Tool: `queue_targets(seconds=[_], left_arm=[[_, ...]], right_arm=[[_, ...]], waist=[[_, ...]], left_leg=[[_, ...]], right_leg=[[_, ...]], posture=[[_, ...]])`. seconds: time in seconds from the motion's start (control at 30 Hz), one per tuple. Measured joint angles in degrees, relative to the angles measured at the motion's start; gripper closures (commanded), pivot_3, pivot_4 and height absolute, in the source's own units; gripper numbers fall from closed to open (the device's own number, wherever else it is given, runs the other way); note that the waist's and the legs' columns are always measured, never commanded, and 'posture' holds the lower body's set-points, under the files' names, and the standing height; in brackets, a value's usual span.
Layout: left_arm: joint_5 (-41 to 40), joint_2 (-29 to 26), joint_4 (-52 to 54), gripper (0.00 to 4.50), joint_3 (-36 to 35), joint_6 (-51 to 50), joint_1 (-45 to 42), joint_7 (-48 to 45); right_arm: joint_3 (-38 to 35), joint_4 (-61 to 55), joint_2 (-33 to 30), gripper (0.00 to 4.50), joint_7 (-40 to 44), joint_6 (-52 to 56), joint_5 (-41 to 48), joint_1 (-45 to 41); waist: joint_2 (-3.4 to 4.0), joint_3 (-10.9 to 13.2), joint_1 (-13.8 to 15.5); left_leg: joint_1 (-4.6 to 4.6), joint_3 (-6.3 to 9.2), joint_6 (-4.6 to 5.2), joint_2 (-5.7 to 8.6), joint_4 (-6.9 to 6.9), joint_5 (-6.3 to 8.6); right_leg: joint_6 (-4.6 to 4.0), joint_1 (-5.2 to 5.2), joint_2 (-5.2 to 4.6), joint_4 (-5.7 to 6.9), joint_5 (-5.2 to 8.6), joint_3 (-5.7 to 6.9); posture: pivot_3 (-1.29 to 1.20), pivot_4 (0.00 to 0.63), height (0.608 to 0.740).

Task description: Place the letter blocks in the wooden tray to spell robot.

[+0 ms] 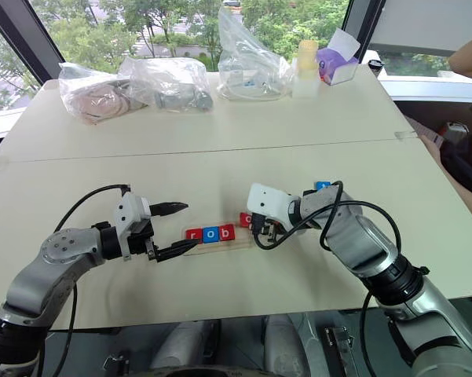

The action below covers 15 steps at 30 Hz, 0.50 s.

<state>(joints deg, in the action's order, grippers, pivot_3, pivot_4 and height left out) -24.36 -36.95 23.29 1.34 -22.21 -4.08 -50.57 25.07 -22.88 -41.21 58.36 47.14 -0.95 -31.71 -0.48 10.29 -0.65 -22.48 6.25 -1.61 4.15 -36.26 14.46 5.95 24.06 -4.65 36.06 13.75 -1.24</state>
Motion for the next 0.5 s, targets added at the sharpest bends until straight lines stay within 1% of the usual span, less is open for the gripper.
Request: queue_targets(seconds=[0.5], left_arm=[[-0.01,0.07,0.43,0.0,0.01,-0.02,0.12,0.98]], right_arm=[[1.86,-1.67,-0.58,3.4,1.11,0.12,0.0,-0.78]], waist=[[0.0,0.0,-0.01]], left_leg=[[0.0,0.0,0.0,0.0,0.0,0.0]], right_leg=[[0.0,0.0,0.01,0.01,0.0,0.01]], posture=[[0.0,0.15,0.74]])
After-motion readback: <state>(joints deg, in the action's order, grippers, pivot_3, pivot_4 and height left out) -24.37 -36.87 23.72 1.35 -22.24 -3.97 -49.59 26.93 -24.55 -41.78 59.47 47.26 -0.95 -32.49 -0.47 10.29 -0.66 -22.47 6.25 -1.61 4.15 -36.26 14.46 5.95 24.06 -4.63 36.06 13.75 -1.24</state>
